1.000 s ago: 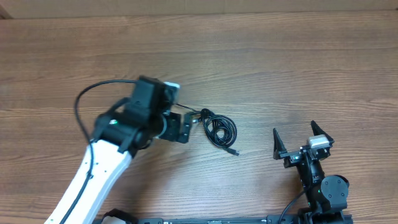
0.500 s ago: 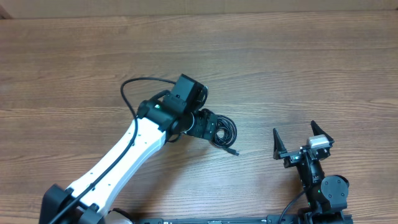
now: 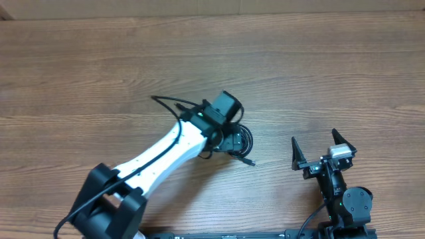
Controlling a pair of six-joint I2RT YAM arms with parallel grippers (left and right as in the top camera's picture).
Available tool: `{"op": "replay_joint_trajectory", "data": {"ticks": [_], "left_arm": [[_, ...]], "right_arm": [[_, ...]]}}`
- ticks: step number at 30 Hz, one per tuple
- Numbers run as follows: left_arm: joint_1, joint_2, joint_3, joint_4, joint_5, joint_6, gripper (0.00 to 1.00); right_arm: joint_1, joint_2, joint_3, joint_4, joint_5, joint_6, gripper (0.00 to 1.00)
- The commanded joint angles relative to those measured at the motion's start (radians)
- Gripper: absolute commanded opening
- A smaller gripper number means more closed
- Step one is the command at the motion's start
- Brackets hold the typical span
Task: Untangle cables
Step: 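Move the left gripper forward over the black cable bundle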
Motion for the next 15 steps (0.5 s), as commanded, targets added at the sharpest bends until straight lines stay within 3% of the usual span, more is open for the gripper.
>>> {"op": "replay_joint_trajectory", "data": {"ticks": [1,6,15], "left_arm": [[-0.008,0.033,0.024,0.005,-0.072,-0.115,1.0],[-0.006,0.045,0.024,0.032,-0.088,-0.174,1.0],[-0.006,0.045,0.024,0.119,-0.111,-0.175,0.99]], "right_arm": [[-0.003,-0.01,-0.01,0.006,0.006,-0.001,1.0],[-0.003,-0.01,-0.01,0.006,0.006,-0.001,1.0],[-0.003,-0.01,-0.01,0.006,0.006,-0.001,1.0]]}}
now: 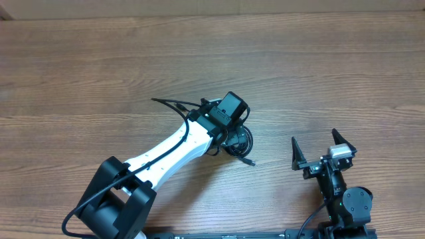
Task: Untangle cables
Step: 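Move the left gripper forward over the black cable bundle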
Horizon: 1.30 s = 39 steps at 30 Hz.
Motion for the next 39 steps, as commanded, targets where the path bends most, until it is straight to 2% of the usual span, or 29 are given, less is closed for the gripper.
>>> {"op": "replay_joint_trajectory", "data": {"ticks": [1,21,30,31,34,39], "left_arm": [[0.002,0.008,0.023,0.011,-0.041,-0.021,1.0],[0.002,0.008,0.008,0.014,-0.091,-0.032,1.0],[0.002,0.09,-0.002,0.043,-0.055,-0.063,1.0],[0.002,0.098,-0.002,0.045,-0.053,-0.068,0.98],[0.002,0.117,-0.002,0.059,-0.052,-0.069,0.82],[0.002,0.119,-0.002,0.08,-0.053,-0.069,0.79]], "right_arm": [[-0.003,-0.01,-0.01,0.006,0.006,-0.001,1.0],[-0.003,-0.01,-0.01,0.006,0.006,-0.001,1.0],[-0.003,-0.01,-0.01,0.006,0.006,-0.001,1.0],[-0.003,-0.01,-0.01,0.006,0.006,-0.001,1.0],[-0.003,-0.01,-0.01,0.006,0.006,-0.001,1.0],[-0.003,-0.01,-0.01,0.006,0.006,-0.001,1.0]]}}
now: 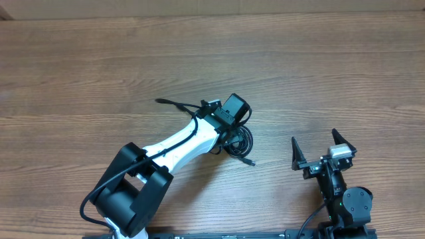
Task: Untangle cables
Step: 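Move the left gripper forward over the black cable bundle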
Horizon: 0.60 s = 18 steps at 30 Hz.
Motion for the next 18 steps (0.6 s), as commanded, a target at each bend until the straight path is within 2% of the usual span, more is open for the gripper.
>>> {"op": "replay_joint_trajectory", "data": {"ticks": [1,12,14,18], "left_arm": [[0.003,0.01,-0.002,0.009,-0.001,-0.013,0.77],[0.003,0.01,-0.002,0.018,-0.006,0.001,0.55],[0.003,0.01,-0.002,0.024,-0.014,0.001,0.43],[0.004,0.01,-0.002,0.038,-0.037,0.001,0.29]], "right_arm": [[-0.003,-0.01,-0.01,0.007,0.006,-0.001,1.0],[-0.003,-0.01,-0.01,0.007,0.006,-0.001,1.0],[-0.003,-0.01,-0.01,0.007,0.006,-0.001,1.0],[-0.003,-0.01,-0.01,0.007,0.006,-0.001,1.0]]}}
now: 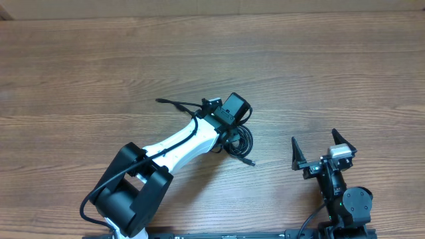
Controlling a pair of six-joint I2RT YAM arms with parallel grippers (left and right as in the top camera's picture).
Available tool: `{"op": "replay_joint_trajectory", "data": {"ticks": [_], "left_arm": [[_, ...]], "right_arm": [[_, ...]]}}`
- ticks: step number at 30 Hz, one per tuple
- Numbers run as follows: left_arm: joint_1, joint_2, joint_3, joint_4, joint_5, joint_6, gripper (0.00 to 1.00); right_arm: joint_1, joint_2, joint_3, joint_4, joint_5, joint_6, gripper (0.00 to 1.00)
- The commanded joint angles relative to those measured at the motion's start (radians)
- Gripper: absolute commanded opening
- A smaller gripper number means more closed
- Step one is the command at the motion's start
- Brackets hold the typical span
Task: Untangle cables
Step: 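Move the left gripper forward over the black cable bundle, then grasp the black cable bundle with the left gripper and lift it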
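A black cable bundle (242, 141) lies coiled near the table's middle. One plug end (250, 161) sticks out toward the front right, and a loose strand (170, 103) trails off to the left. My left gripper (232, 126) is right over the coil. Its wrist block hides the fingers, so I cannot see whether they hold cable. My right gripper (313, 137) rests near the front right, open and empty, well apart from the bundle.
The wooden table (212, 53) stretches to the back edge. The white left arm (179, 143) slants across from the front left to the coil.
At first my left wrist stood over the coil's left side. Then it was slightly further right and back, over the coil. By the last earlier moment the arm reached further forward and the loose strand had shifted a little. The right arm stayed still.
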Motion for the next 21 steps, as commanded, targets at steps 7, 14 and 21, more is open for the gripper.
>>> {"op": "replay_joint_trajectory", "data": {"ticks": [7,14,21], "left_arm": [[0.004,0.01,-0.002,0.041,-0.034,0.002,0.24],[0.004,0.01,-0.002,0.049,-0.057,-0.006,0.13],[0.004,0.01,-0.002,0.068,-0.072,-0.016,0.04]], "right_arm": [[-0.003,-0.01,-0.01,0.006,0.006,-0.001,1.0],[-0.003,-0.01,-0.01,0.006,0.006,-0.001,1.0],[-0.003,-0.01,-0.01,0.006,0.006,-0.001,1.0]]}}
